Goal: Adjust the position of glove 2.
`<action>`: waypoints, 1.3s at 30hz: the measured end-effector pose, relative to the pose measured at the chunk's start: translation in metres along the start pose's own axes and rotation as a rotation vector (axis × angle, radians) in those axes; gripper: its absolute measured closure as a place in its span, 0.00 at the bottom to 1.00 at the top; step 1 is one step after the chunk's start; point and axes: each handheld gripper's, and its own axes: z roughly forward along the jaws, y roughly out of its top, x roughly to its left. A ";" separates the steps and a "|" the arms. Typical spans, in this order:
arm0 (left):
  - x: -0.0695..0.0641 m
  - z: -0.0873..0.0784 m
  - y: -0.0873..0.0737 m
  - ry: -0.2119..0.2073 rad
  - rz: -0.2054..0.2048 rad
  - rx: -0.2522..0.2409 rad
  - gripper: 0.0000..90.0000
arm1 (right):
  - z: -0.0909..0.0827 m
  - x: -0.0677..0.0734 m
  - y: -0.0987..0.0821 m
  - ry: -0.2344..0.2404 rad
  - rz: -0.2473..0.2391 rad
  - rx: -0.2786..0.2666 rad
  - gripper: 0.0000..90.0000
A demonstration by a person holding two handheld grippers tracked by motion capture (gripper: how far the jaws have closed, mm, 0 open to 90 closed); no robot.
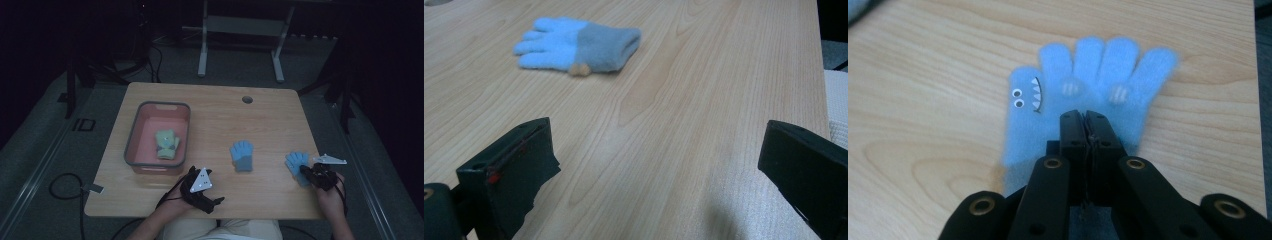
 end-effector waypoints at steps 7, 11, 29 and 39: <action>0.000 0.000 0.000 0.003 0.005 0.003 0.02 | -0.015 0.043 0.035 -0.042 0.017 -0.110 0.98; -0.001 0.000 0.000 0.005 0.009 0.005 0.02 | -0.021 0.067 0.057 -0.083 0.073 -0.185 0.98; -0.002 0.000 0.000 0.000 0.012 -0.003 0.02 | 0.048 0.102 0.058 -0.151 0.194 -0.046 0.97; -0.002 0.000 0.000 -0.004 0.014 -0.002 0.02 | 0.055 0.100 0.052 -0.143 0.215 -0.036 0.95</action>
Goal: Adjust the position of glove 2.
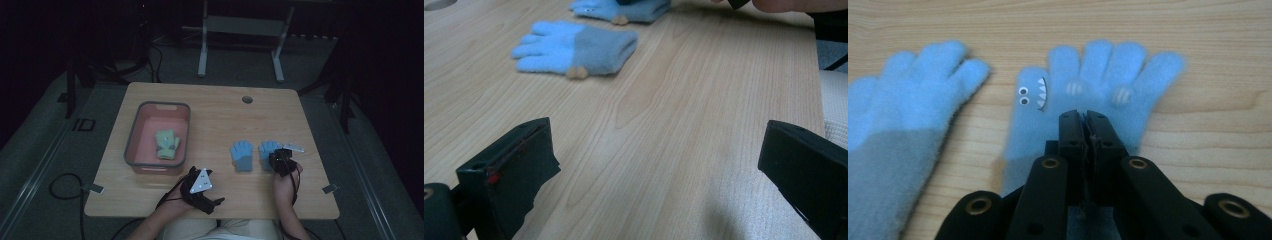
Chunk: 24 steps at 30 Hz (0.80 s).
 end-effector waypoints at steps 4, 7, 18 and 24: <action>0.000 0.000 0.000 0.003 0.002 0.004 0.02 | -0.007 -0.002 0.005 0.031 -0.040 -0.006 0.85; 0.000 0.000 0.000 0.002 -0.001 0.003 0.02 | -0.010 -0.008 0.011 0.093 -0.102 -0.009 0.83; 0.001 0.000 0.000 0.002 -0.009 0.000 0.02 | -0.016 -0.044 0.028 0.319 -0.365 -0.016 0.75; 0.001 0.000 0.000 -0.001 -0.008 0.002 0.02 | -0.003 -0.052 0.030 0.370 -0.343 0.034 0.72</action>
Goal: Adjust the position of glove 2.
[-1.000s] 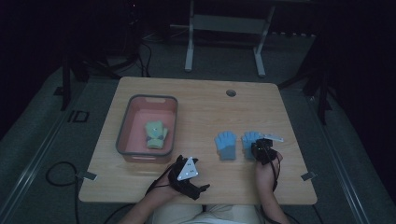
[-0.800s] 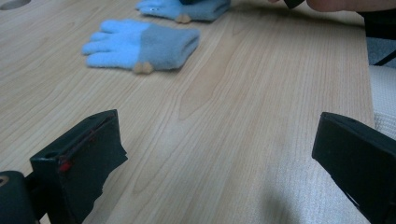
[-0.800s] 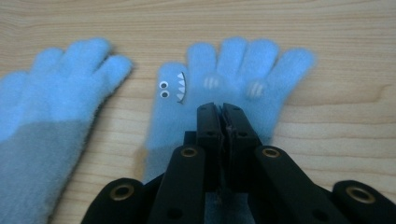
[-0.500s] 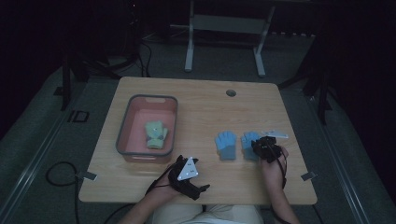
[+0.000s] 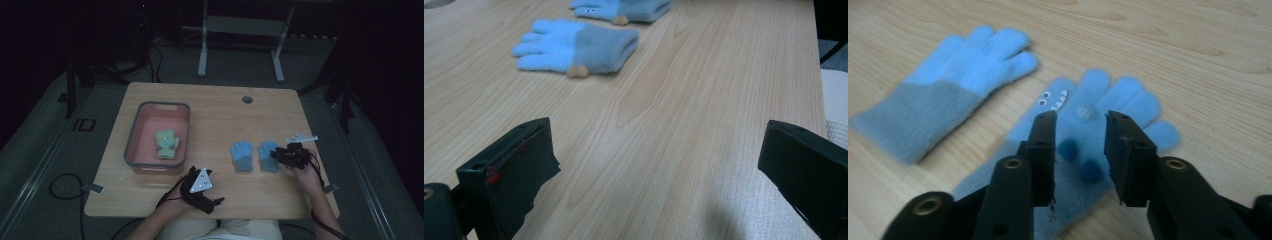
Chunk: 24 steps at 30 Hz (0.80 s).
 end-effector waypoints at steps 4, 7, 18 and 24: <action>0.000 0.000 0.000 0.000 -0.001 0.001 0.02 | 0.008 0.003 -0.002 0.011 0.005 0.017 0.72; 0.000 0.000 0.000 -0.001 0.001 0.001 0.02 | 0.013 0.005 -0.005 -0.005 -0.004 0.046 0.72; -0.001 0.000 0.000 0.000 0.005 0.003 0.02 | 0.017 0.013 -0.008 -0.071 -0.037 0.070 0.96; 0.000 0.000 0.000 -0.001 0.002 0.003 0.02 | 0.004 0.016 0.007 -0.070 -0.065 0.020 0.97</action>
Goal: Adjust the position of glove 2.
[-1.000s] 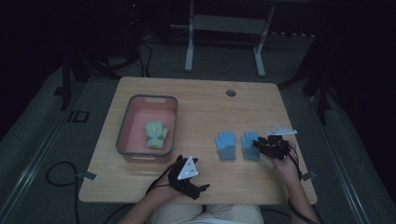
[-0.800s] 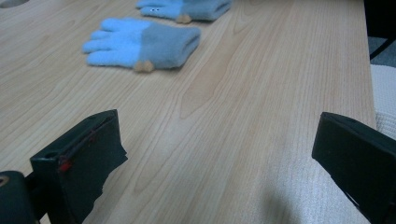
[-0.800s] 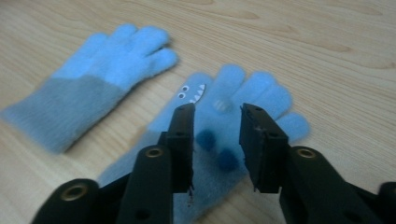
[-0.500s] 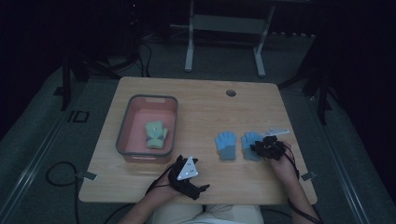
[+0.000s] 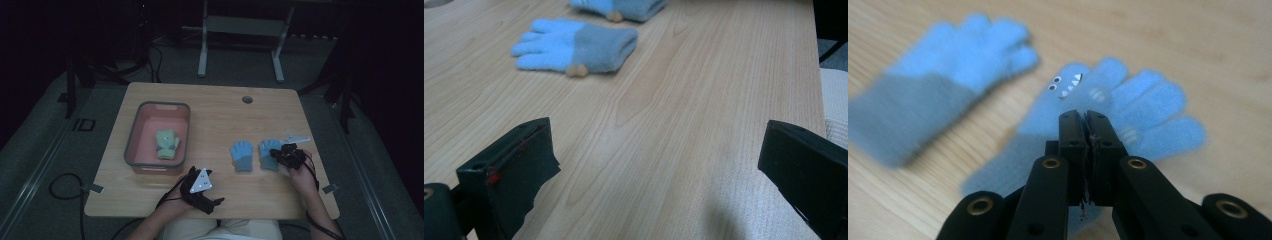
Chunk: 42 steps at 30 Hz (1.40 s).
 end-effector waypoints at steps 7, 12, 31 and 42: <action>0.000 0.000 0.000 0.002 0.004 0.002 0.02 | -0.017 0.014 0.025 0.074 -0.033 -0.078 0.97; 0.000 0.000 0.000 0.001 0.004 0.002 0.02 | -0.016 0.039 0.042 0.169 -0.102 -0.099 0.97; -0.001 0.000 0.000 -0.006 0.006 -0.017 0.02 | 0.031 0.054 0.041 0.303 -0.119 -0.004 0.96; -0.007 0.004 0.002 -0.031 0.044 -0.006 0.02 | 0.043 0.055 0.032 0.275 -0.117 0.021 0.94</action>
